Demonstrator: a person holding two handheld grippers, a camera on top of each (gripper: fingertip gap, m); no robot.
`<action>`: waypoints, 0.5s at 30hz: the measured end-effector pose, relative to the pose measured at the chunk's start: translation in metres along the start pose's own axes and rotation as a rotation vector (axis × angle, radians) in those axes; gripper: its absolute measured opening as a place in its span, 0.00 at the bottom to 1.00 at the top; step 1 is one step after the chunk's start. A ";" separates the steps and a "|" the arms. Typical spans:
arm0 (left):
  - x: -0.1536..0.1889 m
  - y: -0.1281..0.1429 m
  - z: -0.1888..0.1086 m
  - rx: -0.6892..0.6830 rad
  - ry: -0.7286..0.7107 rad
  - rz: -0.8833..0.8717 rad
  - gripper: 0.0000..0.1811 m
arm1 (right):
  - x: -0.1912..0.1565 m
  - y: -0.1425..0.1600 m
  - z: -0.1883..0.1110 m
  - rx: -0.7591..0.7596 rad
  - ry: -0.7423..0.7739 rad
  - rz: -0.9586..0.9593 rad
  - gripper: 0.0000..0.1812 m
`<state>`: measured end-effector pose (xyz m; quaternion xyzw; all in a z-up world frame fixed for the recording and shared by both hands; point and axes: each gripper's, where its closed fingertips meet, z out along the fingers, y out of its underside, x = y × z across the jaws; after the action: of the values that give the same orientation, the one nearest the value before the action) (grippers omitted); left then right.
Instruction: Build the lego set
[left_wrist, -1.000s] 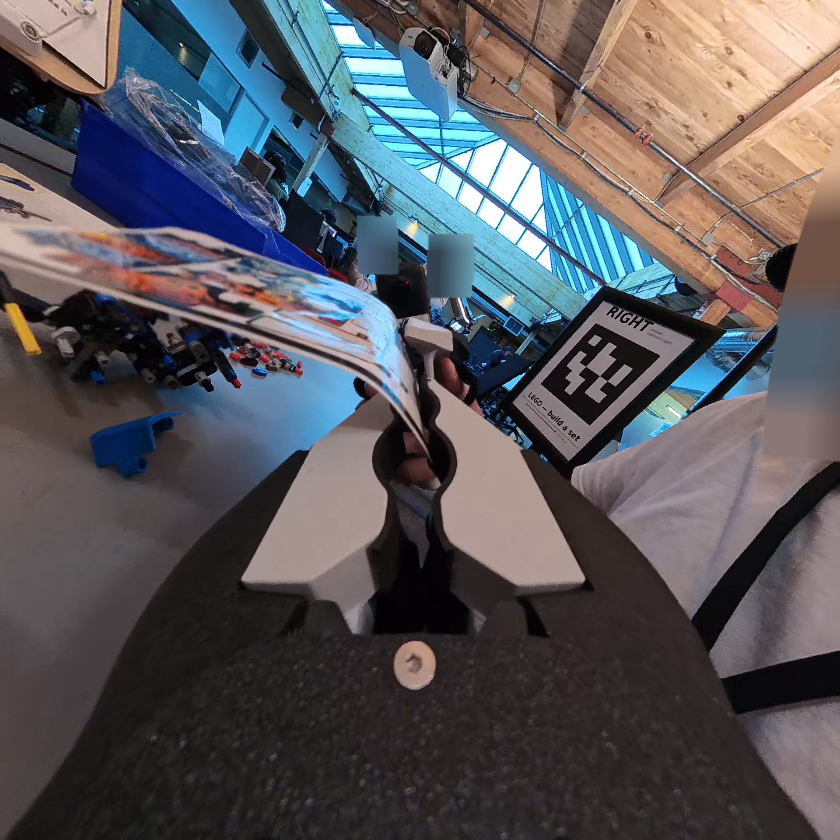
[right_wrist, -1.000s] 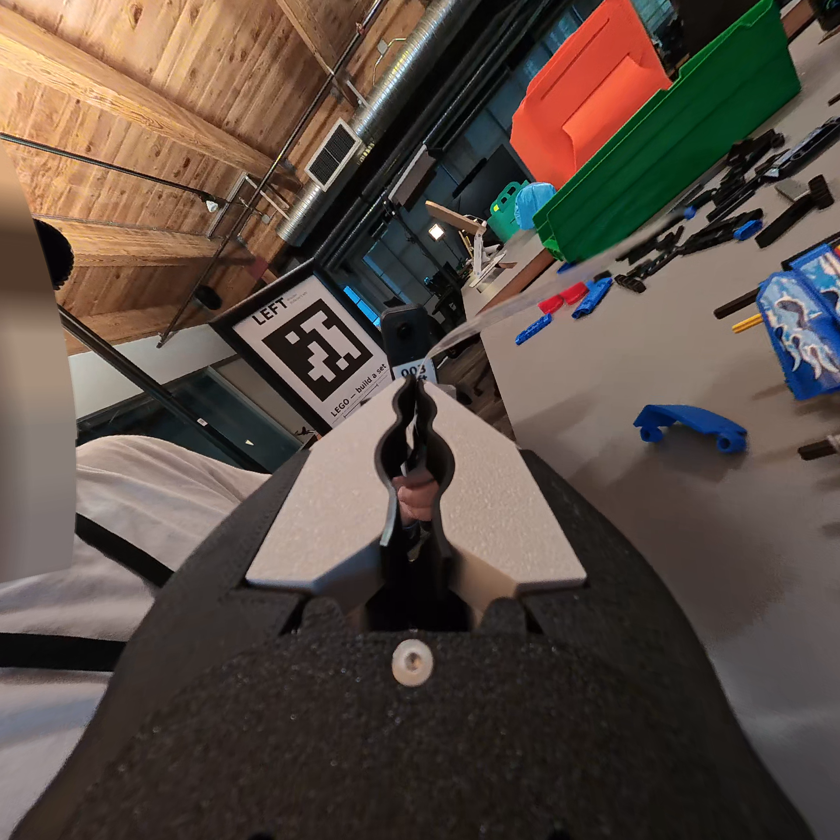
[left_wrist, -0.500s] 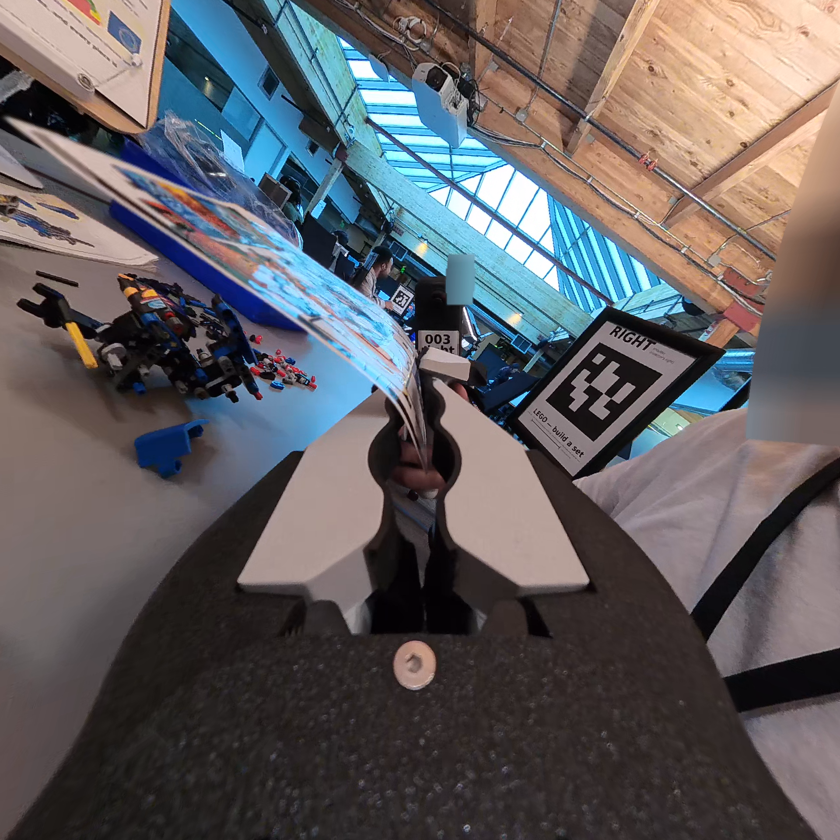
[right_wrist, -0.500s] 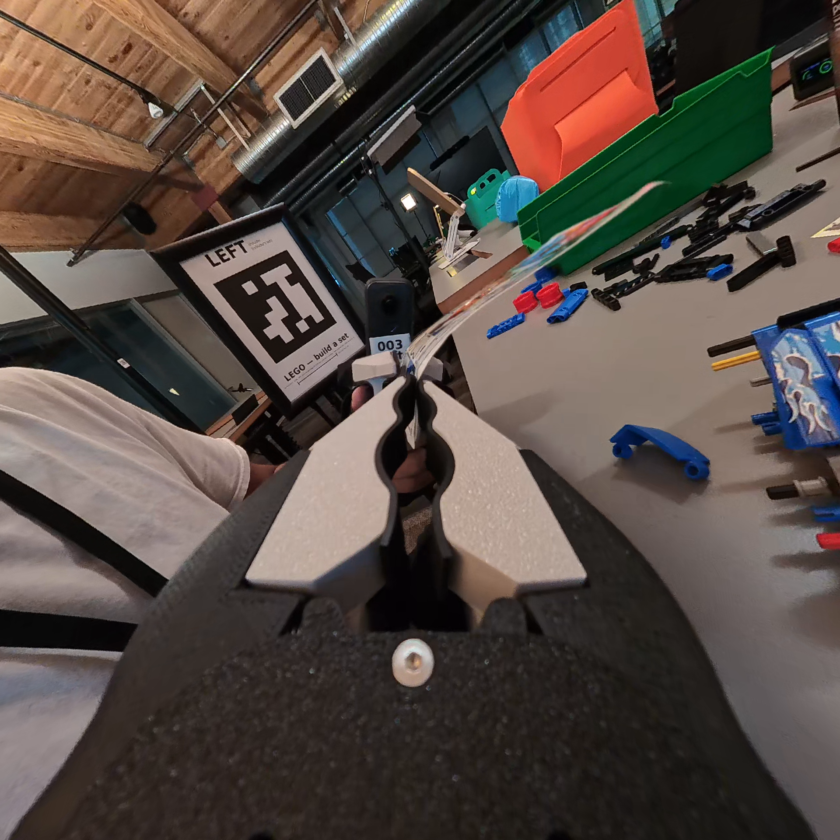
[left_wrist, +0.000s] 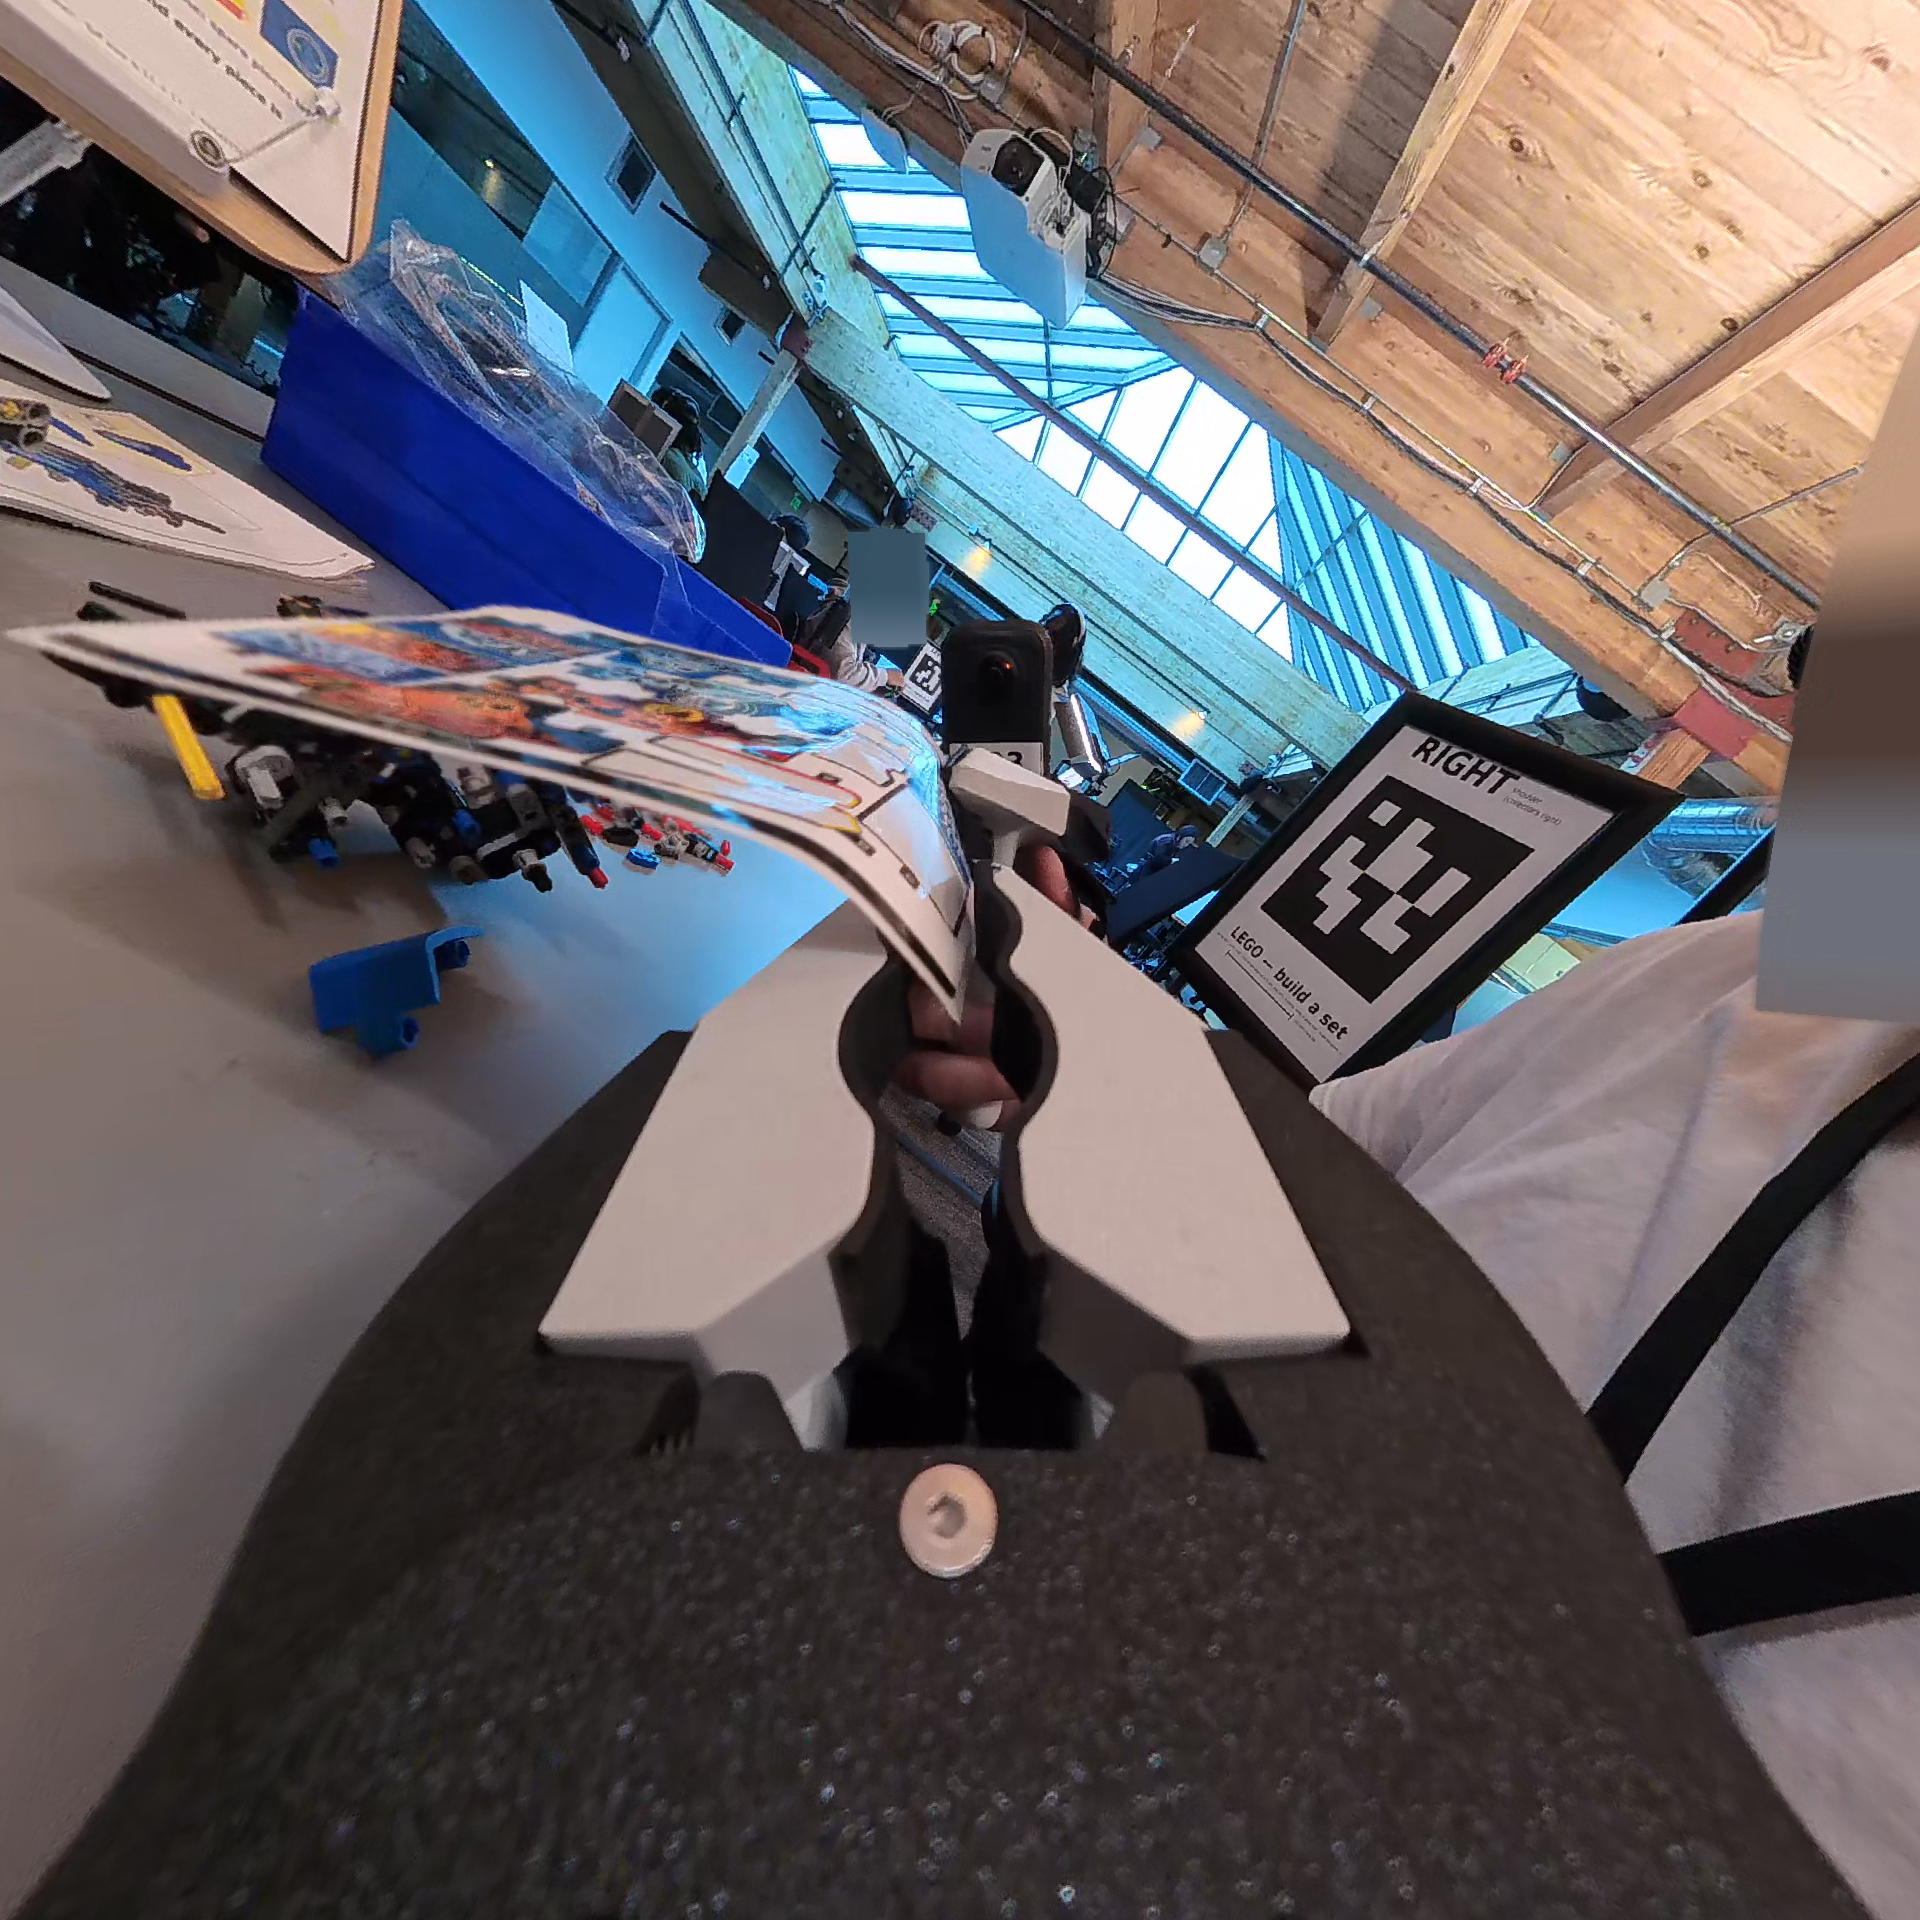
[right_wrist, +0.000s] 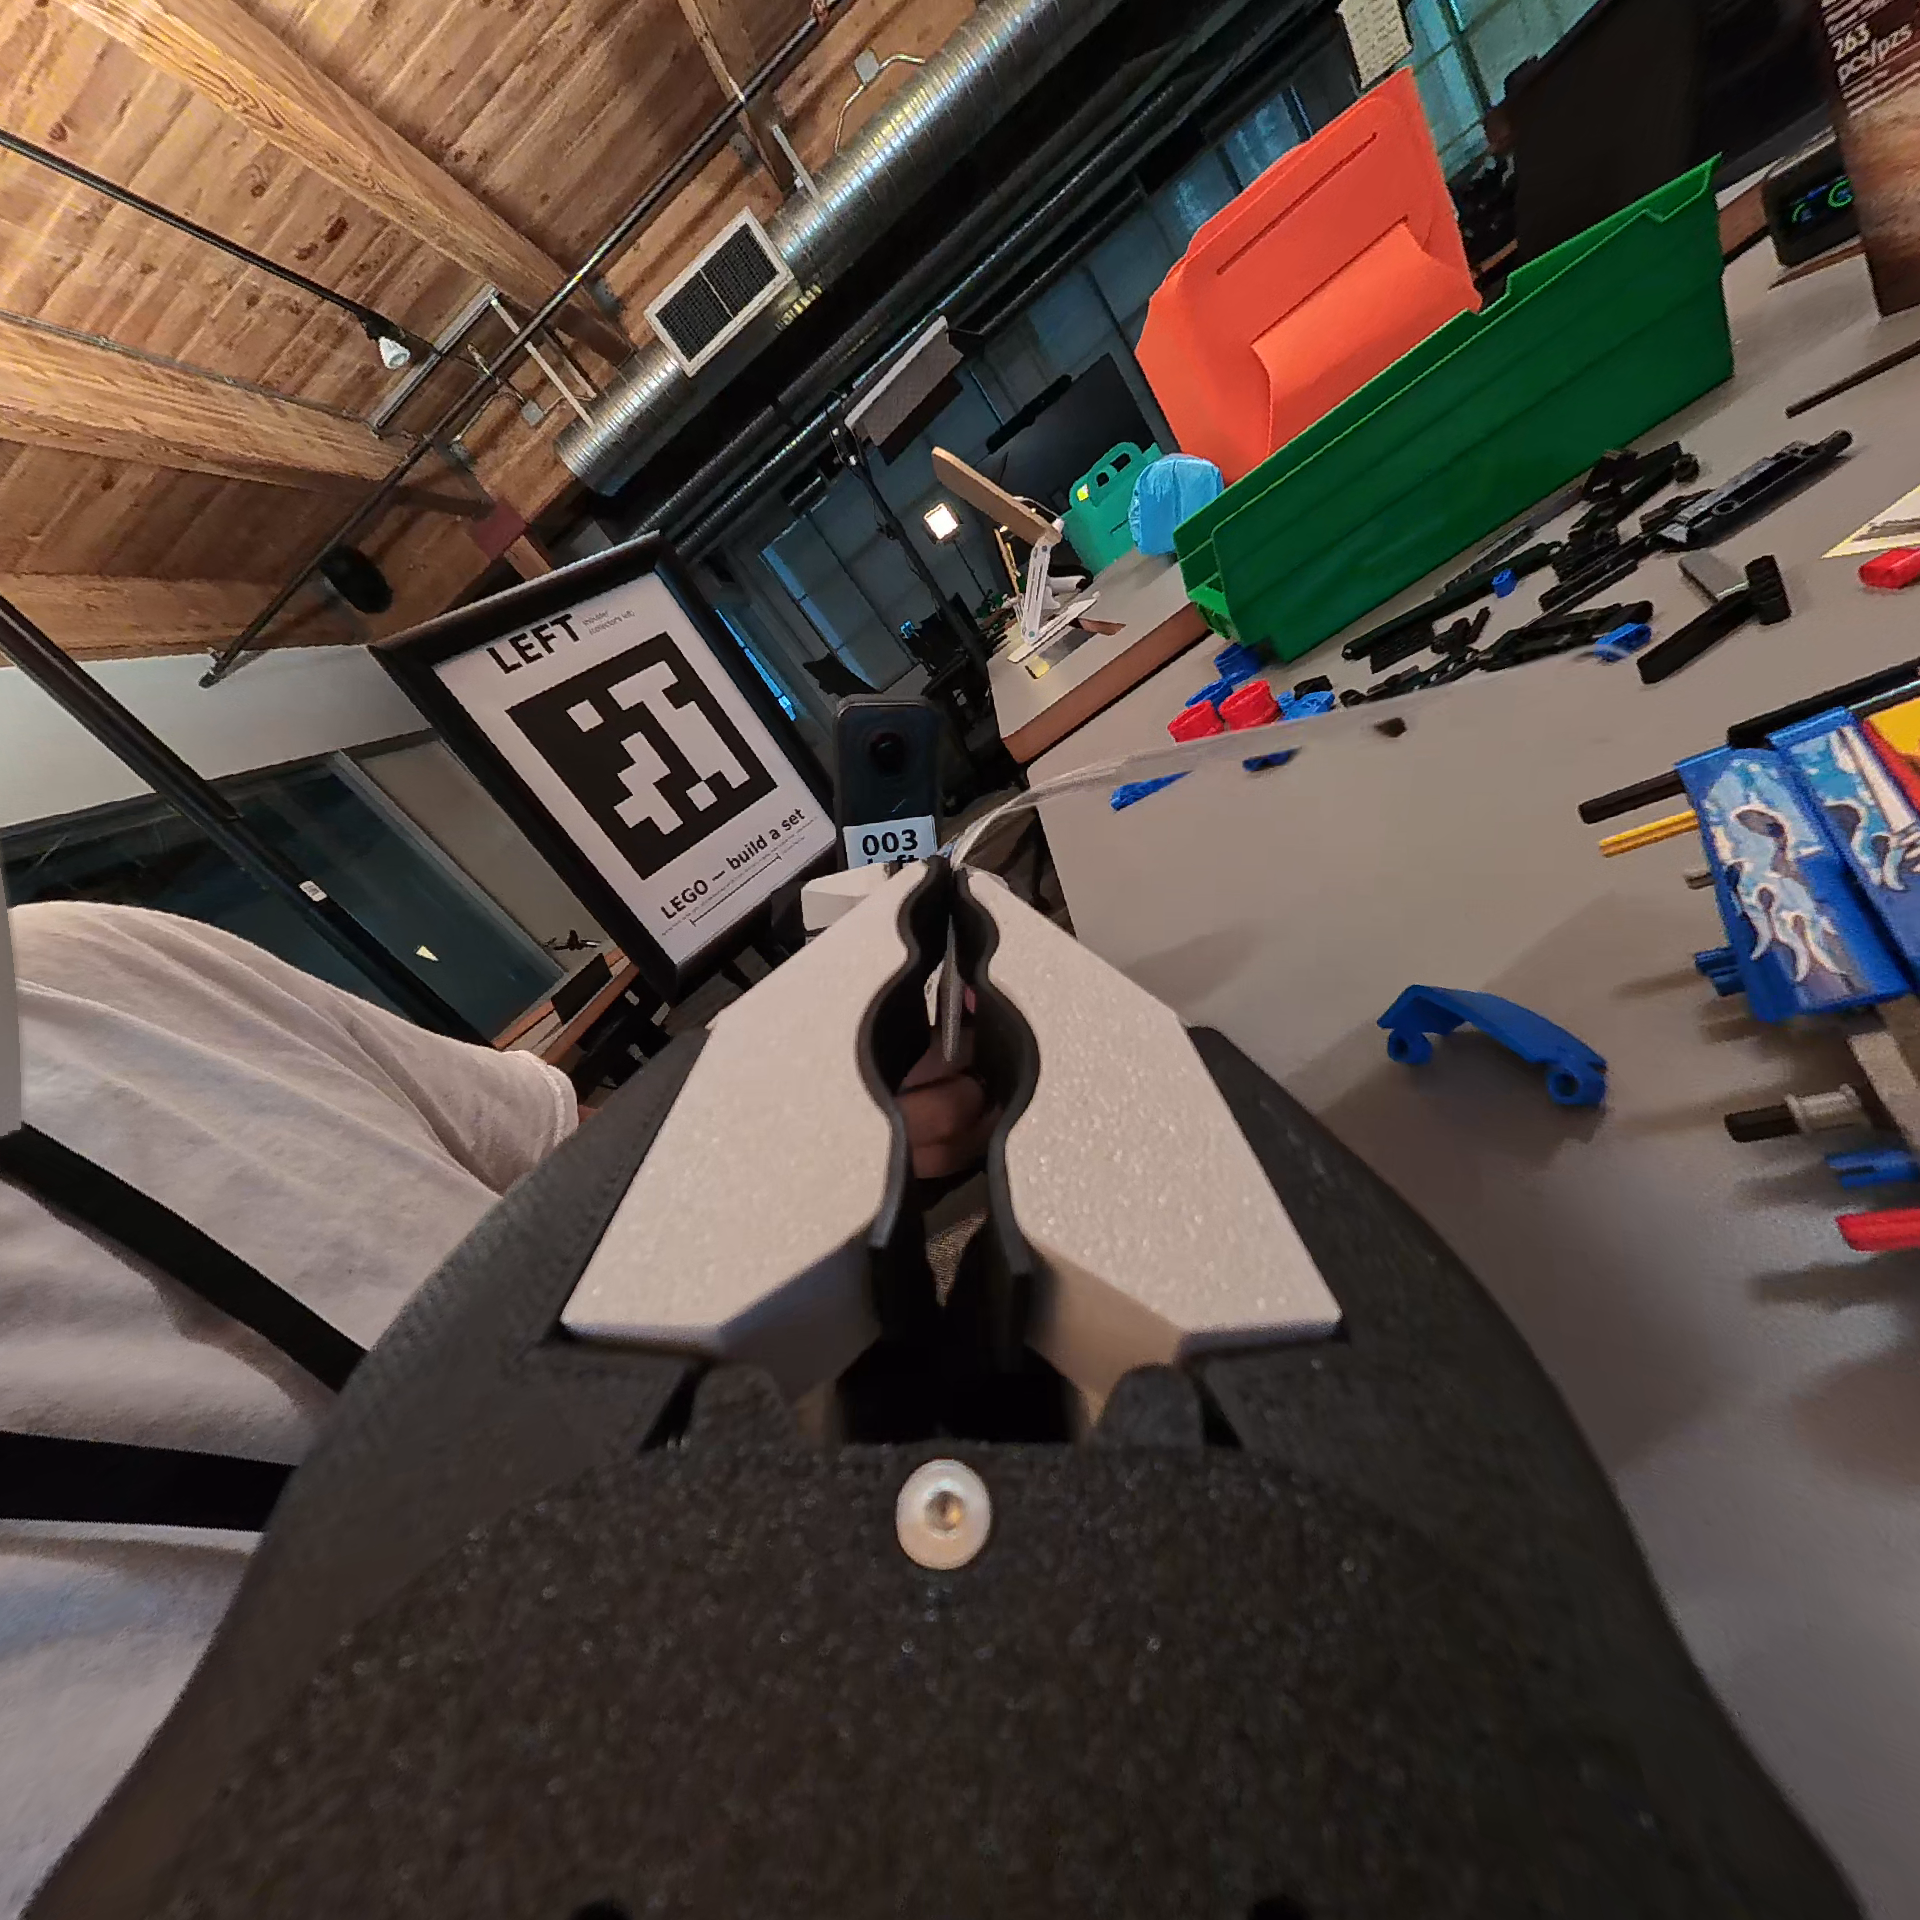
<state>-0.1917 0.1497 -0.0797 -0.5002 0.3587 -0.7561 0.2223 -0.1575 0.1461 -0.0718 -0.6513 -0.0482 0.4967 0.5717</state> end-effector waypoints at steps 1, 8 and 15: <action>0.000 0.000 0.000 0.000 -0.001 0.000 0.03 | 0.000 0.000 -0.001 0.000 -0.001 0.002 0.00; 0.002 -0.001 -0.001 -0.009 0.011 -0.009 0.06 | -0.008 0.008 0.002 -0.067 -0.040 -0.020 0.00; 0.006 0.009 0.003 -0.066 0.035 -0.024 0.08 | -0.005 0.016 0.003 -0.149 -0.014 -0.072 0.00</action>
<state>-0.1918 0.1391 -0.0820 -0.4984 0.3812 -0.7550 0.1903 -0.1702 0.1400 -0.0809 -0.6864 -0.1125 0.4754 0.5386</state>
